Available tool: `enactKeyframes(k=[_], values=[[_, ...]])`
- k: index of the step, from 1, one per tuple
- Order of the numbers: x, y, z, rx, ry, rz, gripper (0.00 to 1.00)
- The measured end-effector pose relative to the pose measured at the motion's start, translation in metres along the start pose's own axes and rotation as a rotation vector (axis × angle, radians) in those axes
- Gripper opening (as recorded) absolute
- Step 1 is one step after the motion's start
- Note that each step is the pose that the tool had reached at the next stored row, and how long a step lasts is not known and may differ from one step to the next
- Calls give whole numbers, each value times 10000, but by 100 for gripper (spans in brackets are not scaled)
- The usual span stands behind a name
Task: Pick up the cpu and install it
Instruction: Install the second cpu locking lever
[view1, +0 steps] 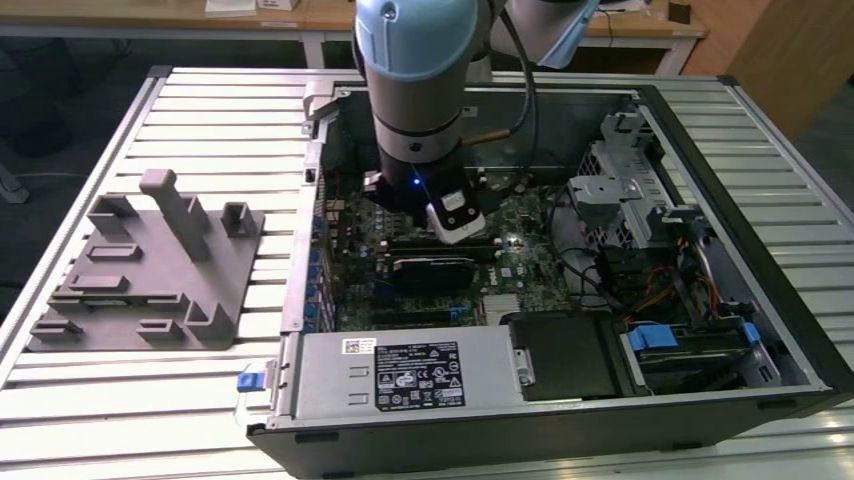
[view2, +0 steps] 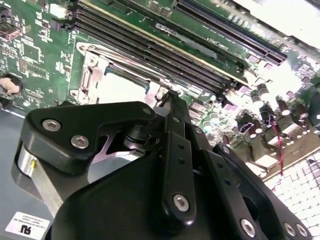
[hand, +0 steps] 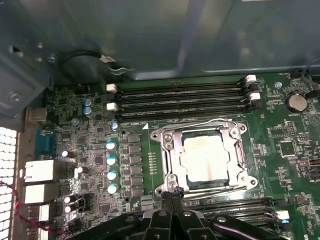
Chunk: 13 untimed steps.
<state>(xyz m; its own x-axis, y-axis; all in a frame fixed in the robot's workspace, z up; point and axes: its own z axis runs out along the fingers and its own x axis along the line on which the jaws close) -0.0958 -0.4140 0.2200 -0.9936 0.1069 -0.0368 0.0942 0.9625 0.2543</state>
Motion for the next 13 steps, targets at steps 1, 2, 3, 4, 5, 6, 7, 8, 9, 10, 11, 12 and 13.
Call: enactKeyframes(k=[1, 2, 3, 4, 5, 6, 7, 8, 9, 10, 11, 12, 13], values=[[-6, 14, 4, 17, -6, 12, 11], [-11, 29, 8, 34, -10, 23, 11], [-15, 45, 13, 53, -15, 33, 11], [-19, 63, 18, 83, -20, 41, 11], [-22, 79, 22, 111, -24, 47, 11], [-25, 97, 26, 137, -29, 54, 11], [-30, 114, 31, 160, -34, 59, 11], [-36, 129, 36, 187, -38, 63, 11], [-43, 142, 40, 218, -43, 66, 11], [-51, 155, 44, 253, -48, 71, 11], [-59, 166, 47, 293, -53, 77, 11], [-67, 180, 52, 329, -59, 83, 11], [-74, 192, 57, 367, -64, 86, 11]])
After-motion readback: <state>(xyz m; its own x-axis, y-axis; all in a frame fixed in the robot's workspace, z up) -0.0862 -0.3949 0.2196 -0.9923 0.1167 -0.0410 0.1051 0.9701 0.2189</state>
